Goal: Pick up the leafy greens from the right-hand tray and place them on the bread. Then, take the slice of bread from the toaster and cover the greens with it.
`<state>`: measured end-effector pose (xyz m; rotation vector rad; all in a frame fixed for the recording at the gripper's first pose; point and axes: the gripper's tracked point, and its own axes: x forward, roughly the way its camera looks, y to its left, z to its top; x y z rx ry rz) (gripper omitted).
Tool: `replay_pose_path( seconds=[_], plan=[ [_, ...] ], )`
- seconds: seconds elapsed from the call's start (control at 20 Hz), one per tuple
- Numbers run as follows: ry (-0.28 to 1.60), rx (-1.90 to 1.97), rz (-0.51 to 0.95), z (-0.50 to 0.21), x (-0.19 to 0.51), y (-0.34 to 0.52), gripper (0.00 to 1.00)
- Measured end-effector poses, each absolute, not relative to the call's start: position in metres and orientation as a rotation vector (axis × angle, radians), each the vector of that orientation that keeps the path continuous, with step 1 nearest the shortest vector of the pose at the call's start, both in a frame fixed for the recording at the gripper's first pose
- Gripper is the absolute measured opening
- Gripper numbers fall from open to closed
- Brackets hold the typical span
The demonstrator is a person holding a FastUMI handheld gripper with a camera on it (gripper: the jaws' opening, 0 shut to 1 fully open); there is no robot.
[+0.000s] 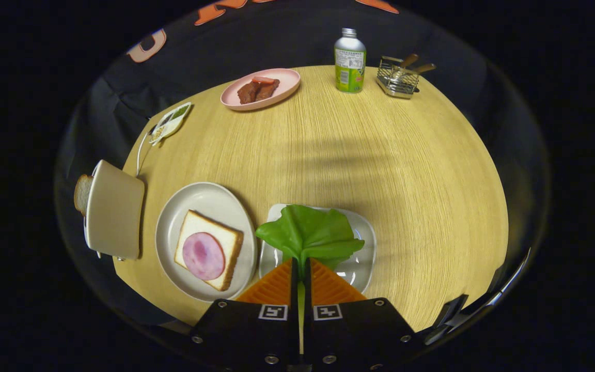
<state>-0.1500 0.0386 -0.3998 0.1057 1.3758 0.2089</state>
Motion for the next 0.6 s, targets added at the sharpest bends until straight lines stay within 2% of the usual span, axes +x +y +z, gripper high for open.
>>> replay_pose_path(
  seconds=[0.3, 0.6],
  plan=[
    [1.325, 0.141, 0.327, -0.359, -0.141, 0.090, 0.04],
    [1.360, 0.125, 0.439, -0.372, -0.148, 0.145, 0.04]
  ],
)
